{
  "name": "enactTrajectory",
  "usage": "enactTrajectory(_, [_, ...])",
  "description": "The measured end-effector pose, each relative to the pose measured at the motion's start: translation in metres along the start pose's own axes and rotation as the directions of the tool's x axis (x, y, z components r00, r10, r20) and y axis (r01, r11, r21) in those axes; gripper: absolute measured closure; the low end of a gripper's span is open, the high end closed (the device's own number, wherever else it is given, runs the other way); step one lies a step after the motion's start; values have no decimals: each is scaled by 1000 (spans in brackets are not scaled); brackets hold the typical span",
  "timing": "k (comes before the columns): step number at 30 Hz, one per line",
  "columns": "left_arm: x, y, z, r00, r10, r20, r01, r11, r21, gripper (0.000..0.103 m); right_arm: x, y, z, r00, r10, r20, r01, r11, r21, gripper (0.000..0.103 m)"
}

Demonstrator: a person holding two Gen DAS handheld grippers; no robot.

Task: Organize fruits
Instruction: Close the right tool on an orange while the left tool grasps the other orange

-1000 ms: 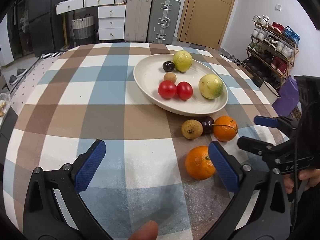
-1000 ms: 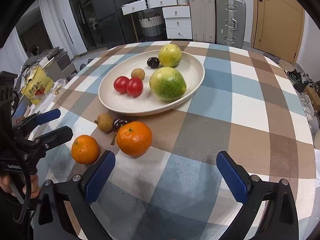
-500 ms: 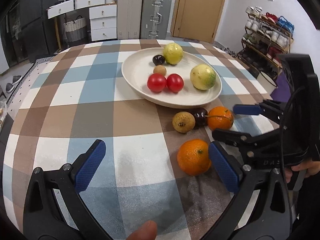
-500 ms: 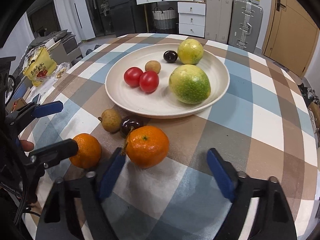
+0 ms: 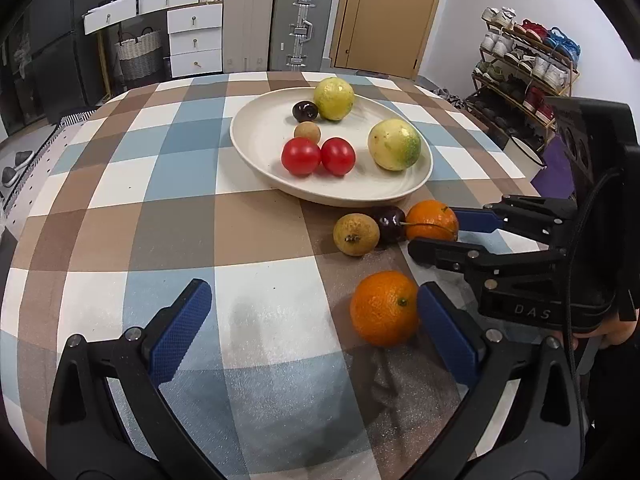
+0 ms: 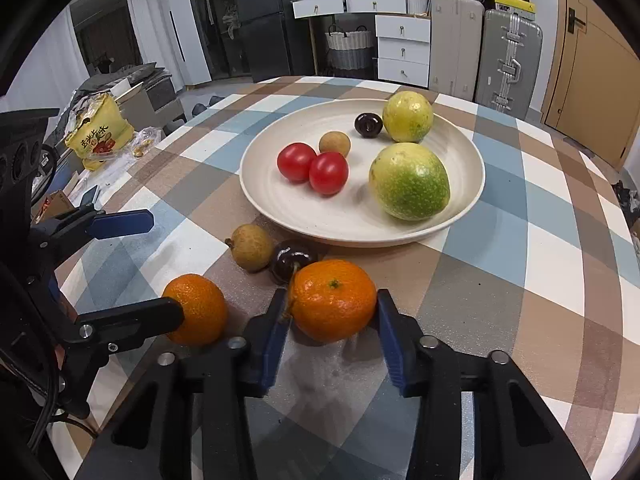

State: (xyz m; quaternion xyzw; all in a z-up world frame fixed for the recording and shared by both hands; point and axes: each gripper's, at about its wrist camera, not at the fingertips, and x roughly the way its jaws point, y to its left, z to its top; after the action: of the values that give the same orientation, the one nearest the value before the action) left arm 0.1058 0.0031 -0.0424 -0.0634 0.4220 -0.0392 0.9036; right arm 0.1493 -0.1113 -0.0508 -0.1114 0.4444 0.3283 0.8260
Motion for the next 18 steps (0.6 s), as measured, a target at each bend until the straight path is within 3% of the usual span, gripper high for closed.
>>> enactTrajectory(12, [-4, 13, -2, 999, -26, -21, 26, 999, -29, 1, -17, -17, -18, 999, -43, 3, 42, 998, 52, 60])
enactTrajectory(18, [1, 1, -6, 997, -60, -45, 61, 998, 13, 1, -30, -32, -31, 997, -71, 13, 70, 992, 106, 60])
